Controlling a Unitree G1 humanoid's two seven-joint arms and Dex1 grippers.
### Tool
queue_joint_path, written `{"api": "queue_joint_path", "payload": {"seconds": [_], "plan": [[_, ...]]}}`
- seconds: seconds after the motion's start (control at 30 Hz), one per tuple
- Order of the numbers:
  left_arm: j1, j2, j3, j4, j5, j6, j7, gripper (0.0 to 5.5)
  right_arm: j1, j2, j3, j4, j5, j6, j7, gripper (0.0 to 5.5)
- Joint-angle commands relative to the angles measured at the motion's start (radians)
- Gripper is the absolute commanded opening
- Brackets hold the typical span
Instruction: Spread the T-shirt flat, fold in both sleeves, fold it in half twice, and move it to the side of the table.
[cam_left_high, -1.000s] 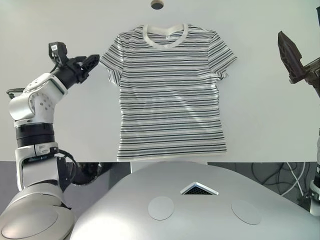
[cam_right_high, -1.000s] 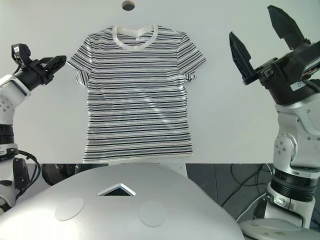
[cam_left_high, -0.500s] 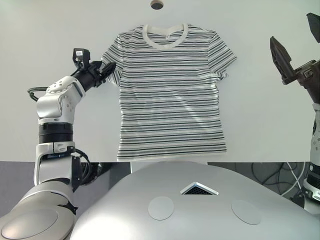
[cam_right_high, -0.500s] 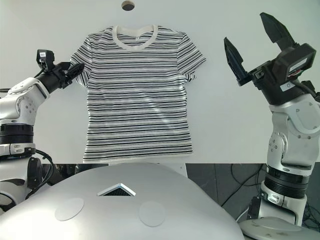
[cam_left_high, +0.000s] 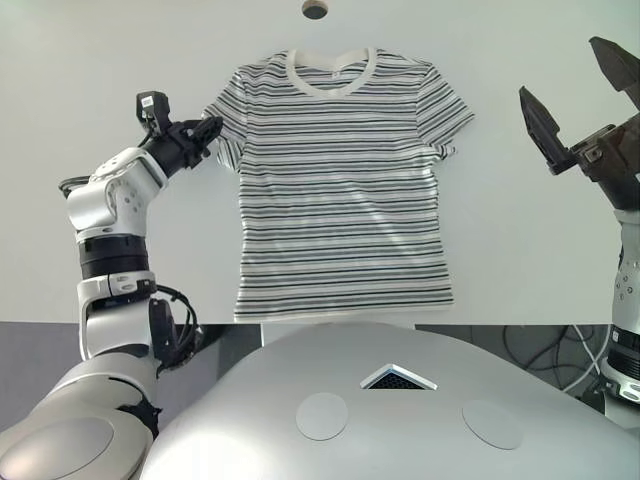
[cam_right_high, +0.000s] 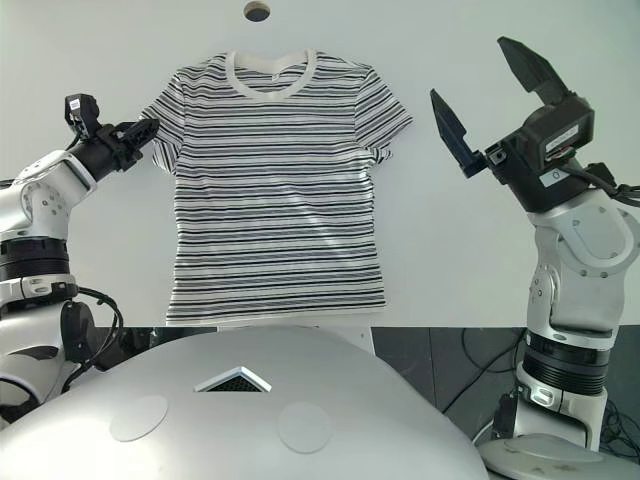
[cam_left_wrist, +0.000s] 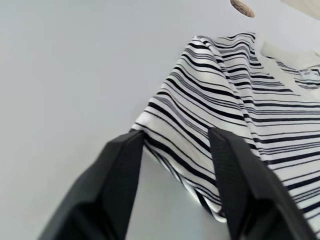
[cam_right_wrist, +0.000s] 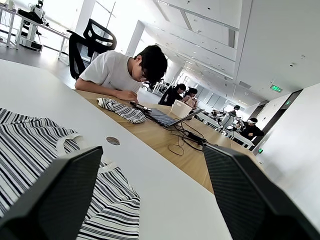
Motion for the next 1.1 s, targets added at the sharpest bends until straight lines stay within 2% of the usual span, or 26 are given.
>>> {"api": "queue_joint_path", "payload": {"seconds": [0.03,0.33,0.5,0.67,0.8,0.97,1.1], "plan": [[0.003,-0.012,-0.008,0.023,0.021,0.046,0.011,1.59,0.001,0.010,0.000,0.005,-0.010,-0.003,0.003,3.77],[0.004,-0.013,0.001,0.019,0.023,0.045,0.002,0.02,-0.004,0.020,0.005,0.006,-0.021,-0.003,0.001,3.77],[0.005,-0.021,0.008,-0.015,0.017,0.024,0.001,0.02,-0.005,0.028,0.010,0.010,-0.028,-0.006,0.001,3.77],[0.042,-0.034,-0.034,-0.208,0.033,-0.026,-0.010,0.02,-0.007,0.034,0.012,0.012,-0.032,-0.008,0.001,3.77],[0.040,-0.061,-0.092,-0.287,0.061,-0.031,-0.003,0.02,-0.008,0.044,0.025,0.021,-0.046,-0.017,0.000,3.77],[0.022,-0.083,-0.153,-0.288,0.115,-0.057,0.008,0.02,-0.007,0.051,0.038,0.031,-0.059,-0.029,0.002,3.77],[-0.004,-0.122,-0.246,-0.279,0.176,-0.071,0.013,0.02,-0.006,0.059,0.055,0.039,-0.073,-0.040,-0.003,3.77]]}}
